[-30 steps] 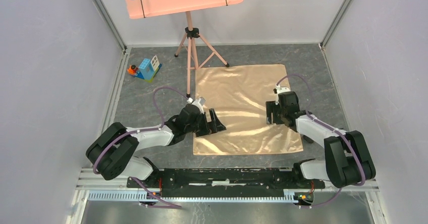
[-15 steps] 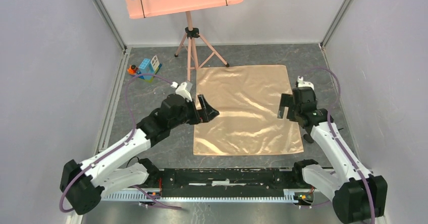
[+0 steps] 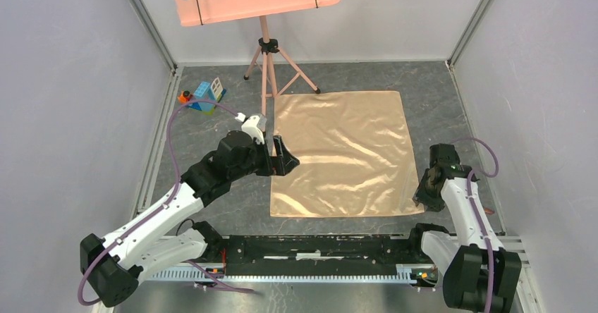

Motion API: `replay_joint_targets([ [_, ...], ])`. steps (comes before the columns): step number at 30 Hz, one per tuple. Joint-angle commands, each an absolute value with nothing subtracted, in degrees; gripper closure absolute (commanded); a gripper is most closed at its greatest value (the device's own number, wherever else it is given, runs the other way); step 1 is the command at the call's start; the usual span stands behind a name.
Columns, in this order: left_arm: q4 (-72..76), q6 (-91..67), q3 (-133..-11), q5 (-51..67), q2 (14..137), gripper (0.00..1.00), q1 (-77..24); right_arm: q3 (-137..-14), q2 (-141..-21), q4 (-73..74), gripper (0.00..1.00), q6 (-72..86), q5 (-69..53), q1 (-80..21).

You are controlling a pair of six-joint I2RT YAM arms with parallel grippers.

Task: Fold the napkin into a case and place the utensils inside
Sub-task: Pick up the flattened napkin from the center of the board.

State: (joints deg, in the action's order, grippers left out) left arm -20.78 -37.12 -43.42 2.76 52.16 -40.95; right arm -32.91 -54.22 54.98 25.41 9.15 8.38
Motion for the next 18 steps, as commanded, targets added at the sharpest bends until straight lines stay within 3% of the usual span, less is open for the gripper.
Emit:
replay_joint_targets([
  [1, -20.0, -33.5, -43.6, 4.1, 50.1, 0.00, -41.3, -32.1, -56.2, 54.8, 0.59, 25.9, 7.4, 8.6],
  [18, -21.2, -32.6, -44.1, 2.0, 52.3, 0.00, -42.2, -28.4, -57.9, 48.1, 0.58, 25.9, 7.0, 8.6],
])
